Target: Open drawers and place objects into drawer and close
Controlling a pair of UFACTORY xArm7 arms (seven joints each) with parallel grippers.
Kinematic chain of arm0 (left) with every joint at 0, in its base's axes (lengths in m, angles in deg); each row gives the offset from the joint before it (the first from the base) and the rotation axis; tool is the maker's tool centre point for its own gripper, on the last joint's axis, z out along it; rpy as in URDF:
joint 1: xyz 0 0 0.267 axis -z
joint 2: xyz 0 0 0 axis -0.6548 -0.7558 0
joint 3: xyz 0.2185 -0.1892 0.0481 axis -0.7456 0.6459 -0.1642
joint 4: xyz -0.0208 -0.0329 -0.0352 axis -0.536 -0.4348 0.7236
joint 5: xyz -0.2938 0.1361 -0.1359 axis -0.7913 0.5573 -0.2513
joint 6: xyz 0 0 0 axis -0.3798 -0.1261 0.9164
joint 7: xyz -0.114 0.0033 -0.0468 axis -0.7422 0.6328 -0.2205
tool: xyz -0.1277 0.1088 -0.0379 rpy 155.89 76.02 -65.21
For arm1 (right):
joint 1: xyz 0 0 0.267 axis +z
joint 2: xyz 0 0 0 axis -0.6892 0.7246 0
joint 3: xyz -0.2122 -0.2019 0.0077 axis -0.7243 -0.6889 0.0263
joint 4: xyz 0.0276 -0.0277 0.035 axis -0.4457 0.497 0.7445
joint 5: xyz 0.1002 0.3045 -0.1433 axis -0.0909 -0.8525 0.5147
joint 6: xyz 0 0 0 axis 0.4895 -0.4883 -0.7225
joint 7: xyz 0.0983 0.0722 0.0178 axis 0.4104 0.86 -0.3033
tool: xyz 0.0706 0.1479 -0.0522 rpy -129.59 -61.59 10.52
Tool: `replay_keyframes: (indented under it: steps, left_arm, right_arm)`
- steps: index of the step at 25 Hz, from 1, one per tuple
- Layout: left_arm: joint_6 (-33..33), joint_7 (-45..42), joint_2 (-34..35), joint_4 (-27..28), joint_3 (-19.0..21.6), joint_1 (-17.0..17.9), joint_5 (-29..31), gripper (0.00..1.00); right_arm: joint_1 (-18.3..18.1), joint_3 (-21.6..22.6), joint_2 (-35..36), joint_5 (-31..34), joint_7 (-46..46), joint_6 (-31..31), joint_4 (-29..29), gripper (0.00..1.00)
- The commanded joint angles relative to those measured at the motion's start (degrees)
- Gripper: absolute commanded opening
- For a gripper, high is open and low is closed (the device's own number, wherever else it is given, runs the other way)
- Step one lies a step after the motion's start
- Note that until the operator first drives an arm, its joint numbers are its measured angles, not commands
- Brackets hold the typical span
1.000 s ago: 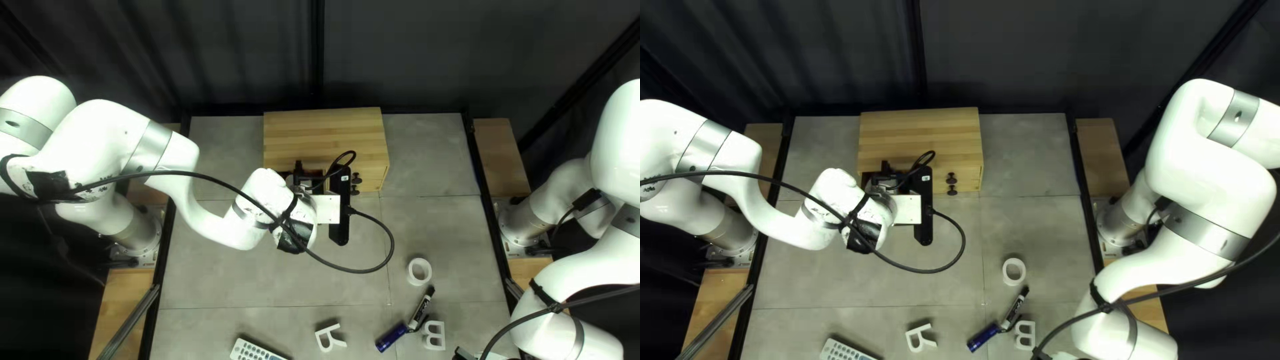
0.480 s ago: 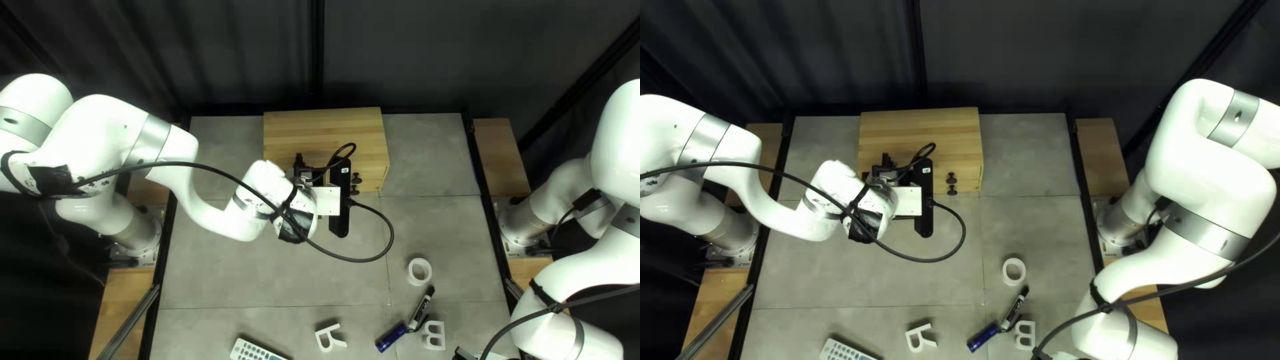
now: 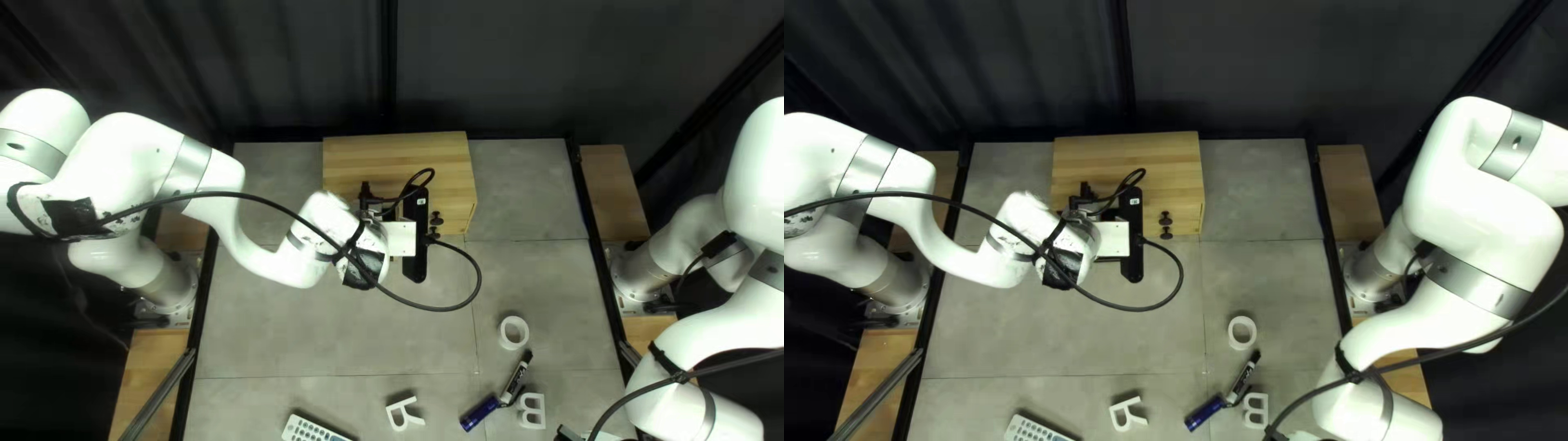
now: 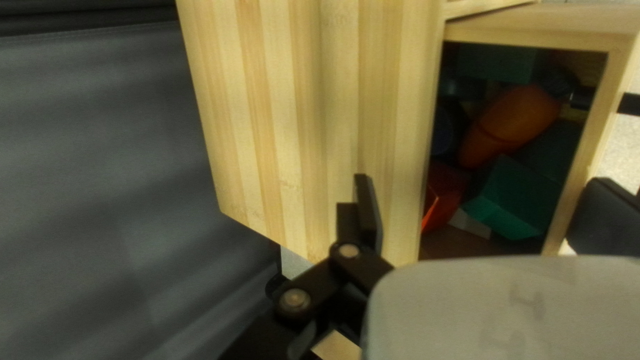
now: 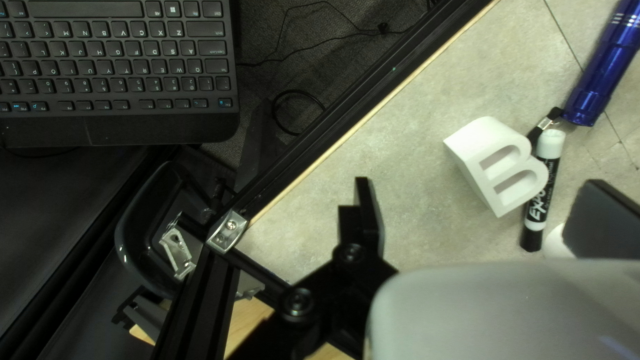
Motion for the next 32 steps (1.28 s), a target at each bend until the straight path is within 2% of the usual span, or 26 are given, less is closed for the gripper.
replay_keyframes:
  steps: [1, 32]
  left_arm:
    - [0.0, 0.0, 0.0, -0.1, -0.2, -0.2, 0.3, 1.00]
    - [-0.1, 1.2, 0.4, -0.5, -1.7, -1.6, 2.5, 1.00]
  right_arm:
    - [0.0, 0.0, 0.0, 0.0, 0.0, 0.0, 0.0, 1.00]
    - [0.0, 0.0, 0.0, 0.0, 0.0, 0.0, 0.0, 1.00]
